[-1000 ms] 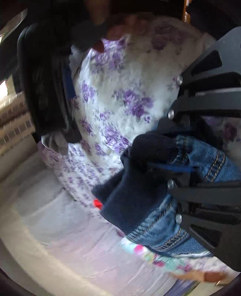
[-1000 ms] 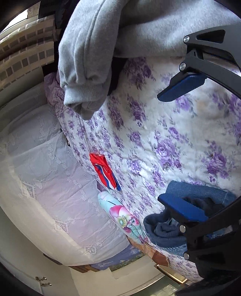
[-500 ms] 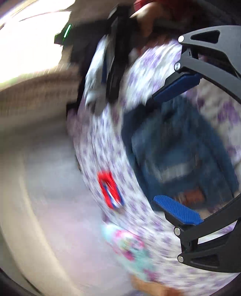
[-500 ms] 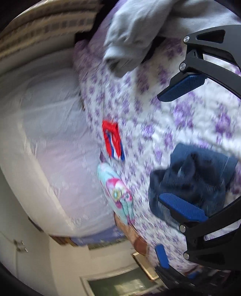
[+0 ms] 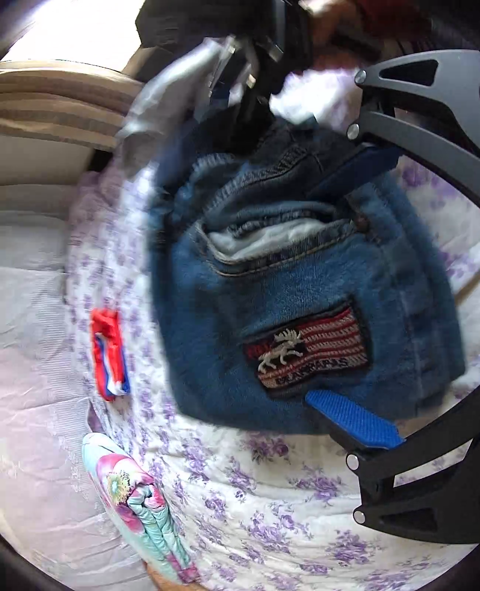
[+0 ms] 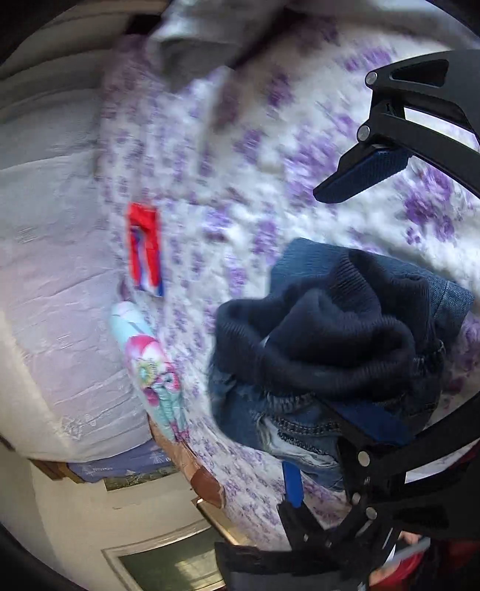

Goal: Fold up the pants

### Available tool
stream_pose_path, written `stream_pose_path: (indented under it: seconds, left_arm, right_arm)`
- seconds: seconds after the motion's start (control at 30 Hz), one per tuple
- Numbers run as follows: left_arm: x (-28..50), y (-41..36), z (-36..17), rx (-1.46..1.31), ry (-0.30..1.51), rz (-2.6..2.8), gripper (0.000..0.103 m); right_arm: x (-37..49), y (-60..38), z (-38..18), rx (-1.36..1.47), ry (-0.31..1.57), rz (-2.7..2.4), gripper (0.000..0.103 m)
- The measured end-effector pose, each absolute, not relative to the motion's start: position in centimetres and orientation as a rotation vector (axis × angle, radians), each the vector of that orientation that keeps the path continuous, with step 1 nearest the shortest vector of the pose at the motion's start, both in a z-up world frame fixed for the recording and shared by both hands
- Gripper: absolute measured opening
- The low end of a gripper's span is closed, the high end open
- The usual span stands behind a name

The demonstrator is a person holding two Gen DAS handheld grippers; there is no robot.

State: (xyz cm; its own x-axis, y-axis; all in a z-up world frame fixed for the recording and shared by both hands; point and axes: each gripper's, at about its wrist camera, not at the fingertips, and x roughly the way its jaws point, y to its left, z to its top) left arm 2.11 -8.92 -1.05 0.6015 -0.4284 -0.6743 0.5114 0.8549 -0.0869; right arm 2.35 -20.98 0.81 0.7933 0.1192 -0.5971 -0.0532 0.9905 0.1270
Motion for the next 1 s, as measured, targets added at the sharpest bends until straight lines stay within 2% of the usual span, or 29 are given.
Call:
stream_pose_path:
  seconds: [0.1, 0.23, 0.33, 0.57, 0.7, 0.87, 1.0]
  left_arm:
    - [1.8, -7.8, 0.6, 0.138, 0.669, -0.477, 0.098]
    - [4.9, -7.6, -3.6, 0.074, 0.844, -0.496, 0.099]
    - [5.0, -6.8, -3.5, 0.039, 0.832, -0.522, 0.099]
    - [4.3, -1.7, 0.8, -0.079, 0.752, -0.536, 0.099]
    - [6.7, 0.6, -1.4, -0.256, 0.892, -0.597, 0.098]
    - [8.1, -0.5, -4.2, -0.291, 0.966, -0.639, 0.098]
    - [9.7, -0.6, -6.7, -0.402, 1.058, -0.704, 0.099]
  right_arm:
    - [1.4, -18.6, 3.3, -0.037, 0.58, 0.082, 0.1]
    - [4.2, -18.4, 0.5, -0.081, 0.714, 0.069, 0.1]
    - [4.8, -20.6, -1.9, 0.11, 0.768, 0.145, 0.1]
    - [2.8, -23.6, 1.0, 0.333, 0.743, 0.258, 0.1]
    - [3.5, -25.0, -0.2, 0.522, 0.817, 0.284, 0.1]
    - [4.8, -26.1, -4.0, 0.795, 0.944, 0.327, 0.1]
    - [5.6, -26.1, -5.3, 0.827, 0.955, 0.375, 0.1]
